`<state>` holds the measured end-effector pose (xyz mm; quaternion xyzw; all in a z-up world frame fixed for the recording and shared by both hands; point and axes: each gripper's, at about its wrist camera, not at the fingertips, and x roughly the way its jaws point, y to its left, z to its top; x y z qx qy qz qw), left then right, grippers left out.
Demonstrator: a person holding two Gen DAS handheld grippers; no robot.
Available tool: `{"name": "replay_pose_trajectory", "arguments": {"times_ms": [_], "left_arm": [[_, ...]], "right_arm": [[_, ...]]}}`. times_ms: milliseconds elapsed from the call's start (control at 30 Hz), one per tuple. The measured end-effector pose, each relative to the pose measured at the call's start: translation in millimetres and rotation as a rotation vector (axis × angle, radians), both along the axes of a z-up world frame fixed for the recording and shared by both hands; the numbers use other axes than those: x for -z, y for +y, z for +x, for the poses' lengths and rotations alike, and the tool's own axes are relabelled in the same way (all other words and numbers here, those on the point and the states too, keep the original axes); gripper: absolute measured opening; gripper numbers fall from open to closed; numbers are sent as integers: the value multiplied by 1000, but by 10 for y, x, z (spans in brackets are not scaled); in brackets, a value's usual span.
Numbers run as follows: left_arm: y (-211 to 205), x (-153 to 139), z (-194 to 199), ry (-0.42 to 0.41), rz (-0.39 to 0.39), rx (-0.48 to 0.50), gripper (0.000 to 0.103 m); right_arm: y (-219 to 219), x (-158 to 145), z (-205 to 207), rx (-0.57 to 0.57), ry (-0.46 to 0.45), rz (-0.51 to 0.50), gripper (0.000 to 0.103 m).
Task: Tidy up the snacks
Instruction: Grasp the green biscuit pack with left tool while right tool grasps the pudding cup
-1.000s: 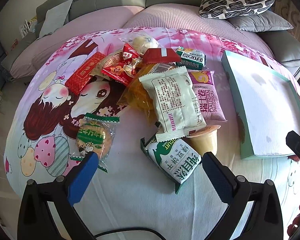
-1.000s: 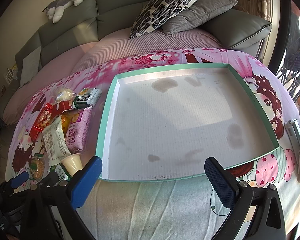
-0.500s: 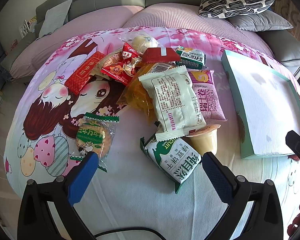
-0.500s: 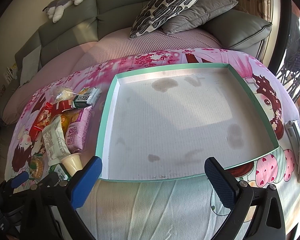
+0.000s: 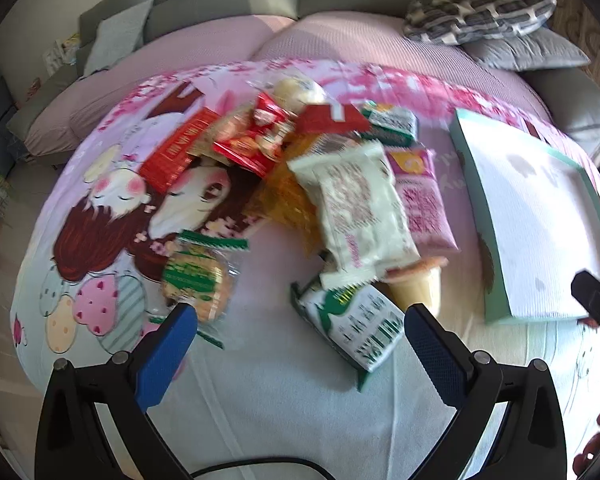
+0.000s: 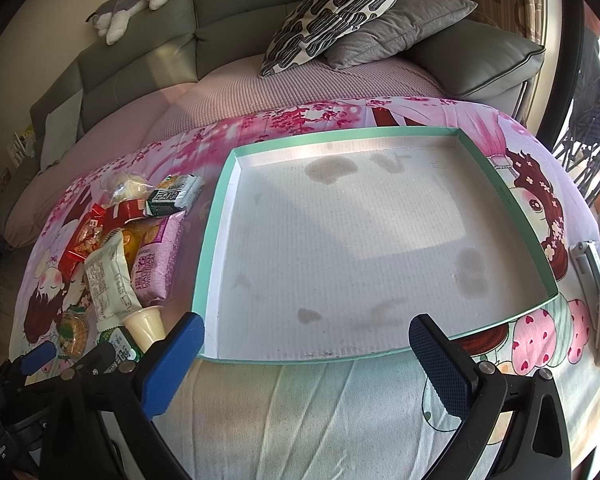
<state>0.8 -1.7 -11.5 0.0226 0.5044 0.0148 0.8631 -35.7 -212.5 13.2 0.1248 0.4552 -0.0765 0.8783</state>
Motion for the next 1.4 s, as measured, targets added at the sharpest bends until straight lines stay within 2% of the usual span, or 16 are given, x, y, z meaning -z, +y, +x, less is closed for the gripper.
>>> {"name": "replay_pose_trajectory", "arguments": {"times_ms": [133,233,400,500,600,767,833,1000,1200,1267,1400], "left_arm": [[277,-62,7,-41,8,-101,103],[488,-38,56,-27,12,-149,103],[746,40,103,14,-61,-189,103],[789,88,117,38,-75,-192,103],[851,149,161,64,-92,-201,98],[967,317,309,135,-125,-208,81],[1002,366,346,153,-129,-209,78],[998,424,406,167,-118,-197,74],[915,434,446,166,-90,-170,66],[866,408,470,160,-86,-164,56],[816,352,469,152,-89,-162,53]], "right_arm": [[176,18,62,-85,-5,23,103],[382,58,141,-174,-2,46,103],[758,145,268,-271,15,50,103],[936,181,315,-319,9,66,102],[1095,220,385,-362,6,63,95],[1215,329,496,-385,41,59,77],[1230,375,533,-387,59,54,67],[1241,458,605,-389,79,73,51],[1235,471,633,-387,75,78,46],[1226,472,636,-384,75,81,45],[1233,454,628,-388,74,74,44]]}}
